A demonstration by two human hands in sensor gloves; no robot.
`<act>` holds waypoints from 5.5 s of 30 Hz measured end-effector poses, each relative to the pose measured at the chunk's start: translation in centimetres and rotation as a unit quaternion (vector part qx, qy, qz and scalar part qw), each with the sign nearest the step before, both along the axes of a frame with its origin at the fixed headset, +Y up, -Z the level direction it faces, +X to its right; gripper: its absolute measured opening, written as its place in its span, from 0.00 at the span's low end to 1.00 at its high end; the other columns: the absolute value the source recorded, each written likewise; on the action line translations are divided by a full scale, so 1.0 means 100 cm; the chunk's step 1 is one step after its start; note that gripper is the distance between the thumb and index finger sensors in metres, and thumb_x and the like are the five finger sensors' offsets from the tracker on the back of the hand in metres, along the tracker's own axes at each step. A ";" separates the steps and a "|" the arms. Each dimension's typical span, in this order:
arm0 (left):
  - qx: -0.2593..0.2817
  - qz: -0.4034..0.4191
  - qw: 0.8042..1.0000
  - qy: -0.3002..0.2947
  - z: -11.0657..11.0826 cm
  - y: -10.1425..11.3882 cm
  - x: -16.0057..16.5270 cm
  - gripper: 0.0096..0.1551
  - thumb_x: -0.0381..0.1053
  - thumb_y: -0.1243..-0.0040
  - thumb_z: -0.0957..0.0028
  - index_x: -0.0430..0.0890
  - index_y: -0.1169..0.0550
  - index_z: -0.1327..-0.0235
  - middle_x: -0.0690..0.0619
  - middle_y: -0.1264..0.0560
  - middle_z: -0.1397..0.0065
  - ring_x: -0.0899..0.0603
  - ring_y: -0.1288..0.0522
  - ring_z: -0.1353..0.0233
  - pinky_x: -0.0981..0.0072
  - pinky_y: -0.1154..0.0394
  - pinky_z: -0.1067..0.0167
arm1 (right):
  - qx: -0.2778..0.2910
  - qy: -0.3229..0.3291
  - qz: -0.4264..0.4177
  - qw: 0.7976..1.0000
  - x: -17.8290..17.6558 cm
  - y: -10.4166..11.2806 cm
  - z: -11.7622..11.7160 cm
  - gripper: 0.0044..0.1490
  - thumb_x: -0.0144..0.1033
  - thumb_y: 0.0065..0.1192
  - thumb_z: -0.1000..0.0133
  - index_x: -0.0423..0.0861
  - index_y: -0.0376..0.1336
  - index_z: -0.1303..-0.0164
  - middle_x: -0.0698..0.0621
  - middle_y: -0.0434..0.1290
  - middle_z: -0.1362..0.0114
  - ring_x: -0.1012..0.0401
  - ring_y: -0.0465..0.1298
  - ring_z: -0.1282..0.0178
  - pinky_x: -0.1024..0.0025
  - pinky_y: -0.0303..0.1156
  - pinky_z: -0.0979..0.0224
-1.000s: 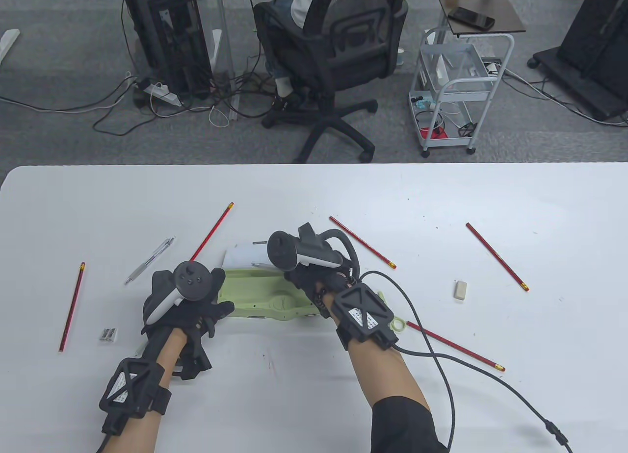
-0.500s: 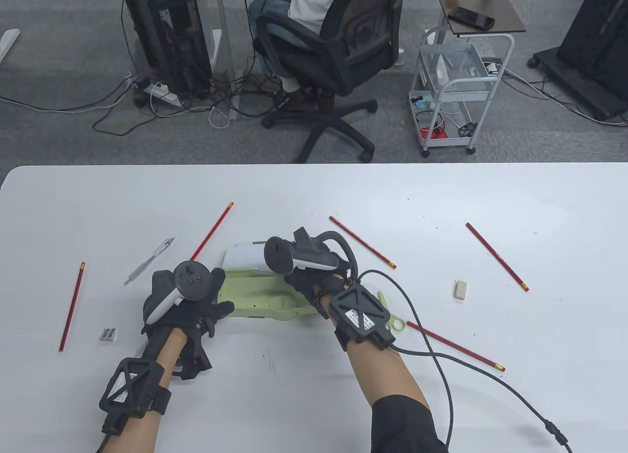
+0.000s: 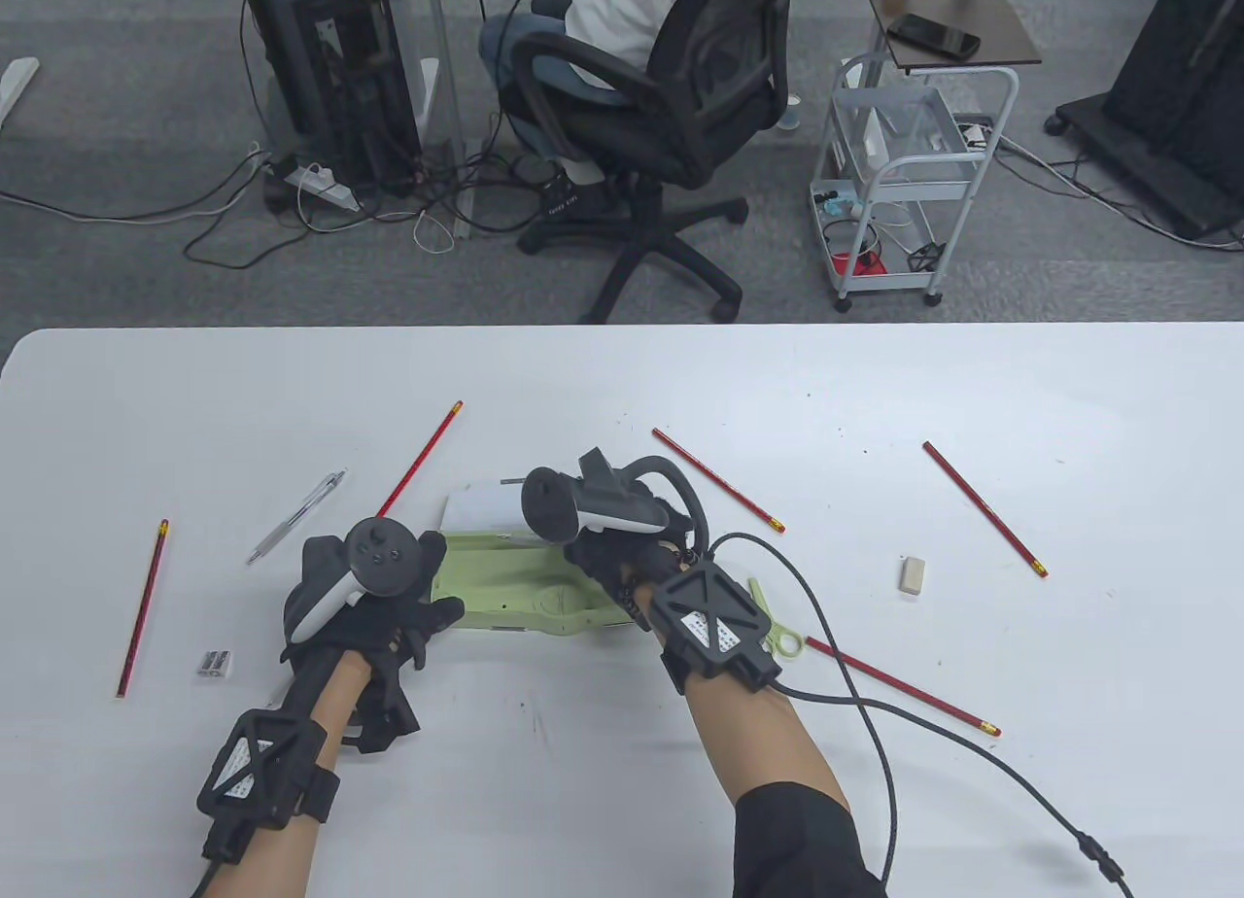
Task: Organize multifunction pencil case
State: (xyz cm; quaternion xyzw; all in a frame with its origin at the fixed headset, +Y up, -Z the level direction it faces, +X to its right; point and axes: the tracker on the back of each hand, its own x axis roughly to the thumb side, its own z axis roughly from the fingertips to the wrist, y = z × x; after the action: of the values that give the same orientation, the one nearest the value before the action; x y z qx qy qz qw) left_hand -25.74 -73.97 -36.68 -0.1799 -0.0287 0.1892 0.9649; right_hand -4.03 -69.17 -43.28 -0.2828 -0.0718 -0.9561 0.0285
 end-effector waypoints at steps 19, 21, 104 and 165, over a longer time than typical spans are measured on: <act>-0.001 0.004 1.000 0.000 -0.001 0.000 0.000 0.49 0.57 0.37 0.52 0.47 0.45 0.20 0.42 0.38 0.15 0.28 0.37 0.18 0.28 0.39 0.29 | -0.023 -0.072 -0.056 0.996 0.073 0.028 0.019 0.49 0.51 0.59 0.44 0.36 0.53 0.19 0.31 0.57 0.18 0.32 0.61 0.21 0.33 0.59 0.23; -0.002 0.005 1.000 0.001 -0.001 0.000 -0.001 0.49 0.57 0.37 0.52 0.47 0.45 0.20 0.42 0.38 0.15 0.28 0.37 0.18 0.27 0.39 0.29 | -0.032 -0.082 -0.069 0.994 0.086 0.022 0.027 0.52 0.52 0.58 0.44 0.35 0.49 0.17 0.29 0.52 0.17 0.30 0.57 0.19 0.32 0.56 0.22; -0.010 -0.317 0.932 0.177 -0.089 -0.003 -0.126 0.24 0.50 0.29 0.53 0.45 0.18 0.45 0.48 0.15 0.42 0.42 0.15 0.41 0.40 0.22 0.41 | -0.080 -0.126 -0.091 0.985 0.105 -0.036 0.053 0.54 0.51 0.57 0.45 0.38 0.41 0.16 0.29 0.39 0.16 0.29 0.48 0.19 0.33 0.51 0.22; 0.136 -0.162 0.975 -0.074 -0.026 0.048 0.081 0.23 0.49 0.32 0.52 0.53 0.18 0.42 0.47 0.19 0.34 0.38 0.18 0.38 0.36 0.25 0.38 | -0.099 -0.124 -0.088 0.983 0.106 -0.033 0.049 0.54 0.48 0.58 0.45 0.39 0.41 0.16 0.30 0.38 0.16 0.30 0.48 0.19 0.34 0.50 0.22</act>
State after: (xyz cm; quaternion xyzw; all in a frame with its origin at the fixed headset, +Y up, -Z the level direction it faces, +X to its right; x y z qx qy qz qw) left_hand -17.63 -69.19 -39.28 -0.0626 -0.0964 0.0108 0.9933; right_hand 6.57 -72.43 -38.37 -0.1688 -0.1436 -0.9707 -0.0926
